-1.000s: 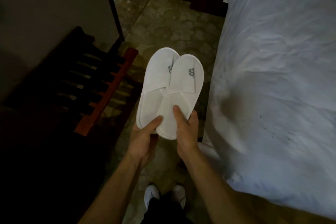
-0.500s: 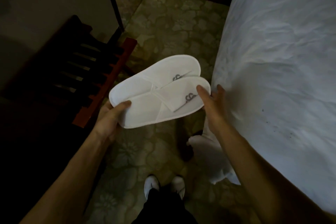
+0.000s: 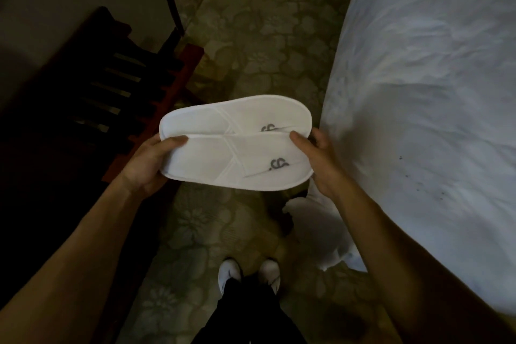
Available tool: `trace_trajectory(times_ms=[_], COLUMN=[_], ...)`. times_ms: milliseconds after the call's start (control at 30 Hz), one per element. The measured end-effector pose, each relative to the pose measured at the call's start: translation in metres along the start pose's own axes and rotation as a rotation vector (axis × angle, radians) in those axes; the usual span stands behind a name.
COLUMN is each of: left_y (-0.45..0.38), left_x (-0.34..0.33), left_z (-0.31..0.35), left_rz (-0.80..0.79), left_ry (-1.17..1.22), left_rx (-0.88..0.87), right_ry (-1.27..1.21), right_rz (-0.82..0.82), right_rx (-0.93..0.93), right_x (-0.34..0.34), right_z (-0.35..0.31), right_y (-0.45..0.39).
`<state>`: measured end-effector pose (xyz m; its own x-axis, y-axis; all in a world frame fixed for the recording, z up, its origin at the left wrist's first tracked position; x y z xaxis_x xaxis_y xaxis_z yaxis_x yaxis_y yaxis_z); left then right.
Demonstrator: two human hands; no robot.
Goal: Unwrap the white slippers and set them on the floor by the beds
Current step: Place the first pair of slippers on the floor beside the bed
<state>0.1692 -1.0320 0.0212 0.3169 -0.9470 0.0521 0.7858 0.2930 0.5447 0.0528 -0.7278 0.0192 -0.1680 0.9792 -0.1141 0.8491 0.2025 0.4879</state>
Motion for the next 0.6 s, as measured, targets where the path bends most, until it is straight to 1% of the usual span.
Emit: trace_trajectory(times_ms=[133,200,267,400,467,600], left_y=[-0.002,-0.003,-0.002,0.008,0.014,0.025], left_x=[0.000,-0.004,-0.014,-0.048,-0.079,-0.143], left_z=[0.000,0.000,-0.003,-0.016,-0.024,-0.043], left_rz=[-0.136,-0.141,-0.108,-0.043,-0.081,-0.098], left_ry=[-0.067,-0.051,0.061,0.428,0.505,0.534], left_rx=[0.027,0.013,-0.007,-0.039,-0.025,0.129], right_ry=[-0.099,-0.127,-0.174,-0.357,-0.425,-0.605], right_rz=[-0.032,0.000,0.045,0.134,0.191,0.292], right_rx=[-0.087,-0.098,-0.100,-0.084,-0.072,-0.108], right_x=[0.005,0.006,0.007,0.004,0.001,-0.010], right_z=[0.018,0.024,0.030,0.045,0.056,0.081], right_y=[0.007,0.009,0.012,0.023,0.031,0.042])
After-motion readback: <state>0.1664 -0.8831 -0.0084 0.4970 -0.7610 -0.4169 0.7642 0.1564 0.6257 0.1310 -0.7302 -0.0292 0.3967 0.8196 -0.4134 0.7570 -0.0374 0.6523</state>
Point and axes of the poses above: each hand's wrist, its own y-axis away from the middle knuckle, its own x-axis out of the back of the hand, z = x × y, the point moved 6 cm from there along -y, towards the middle knuckle, and after that the axes turned 11 degrees about -y, right-handed, at the moved point
